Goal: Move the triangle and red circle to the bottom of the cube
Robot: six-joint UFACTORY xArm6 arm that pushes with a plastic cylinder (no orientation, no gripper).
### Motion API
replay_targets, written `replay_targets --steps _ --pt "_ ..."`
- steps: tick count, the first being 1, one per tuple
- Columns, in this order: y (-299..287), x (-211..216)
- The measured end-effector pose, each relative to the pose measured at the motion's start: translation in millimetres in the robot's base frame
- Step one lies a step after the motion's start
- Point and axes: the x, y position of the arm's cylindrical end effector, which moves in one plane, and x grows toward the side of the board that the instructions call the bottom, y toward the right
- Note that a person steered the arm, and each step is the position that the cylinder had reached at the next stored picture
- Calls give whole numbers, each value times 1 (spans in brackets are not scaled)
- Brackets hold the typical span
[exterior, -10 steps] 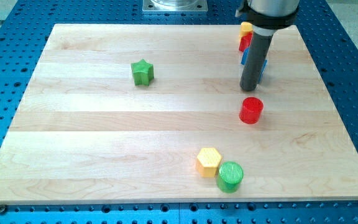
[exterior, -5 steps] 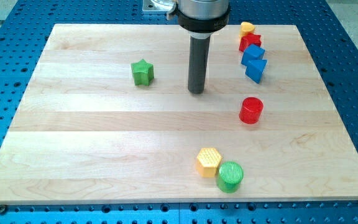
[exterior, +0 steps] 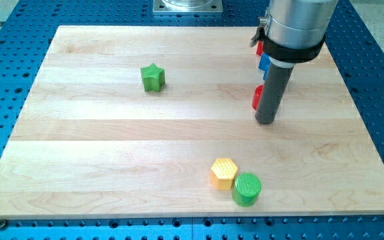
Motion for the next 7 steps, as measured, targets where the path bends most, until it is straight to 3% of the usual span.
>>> replay_targets --steps 1,3,5,7 --pt "-87 58" --pt "-62 -2" --pt "0 -14" --pt "-28 -16"
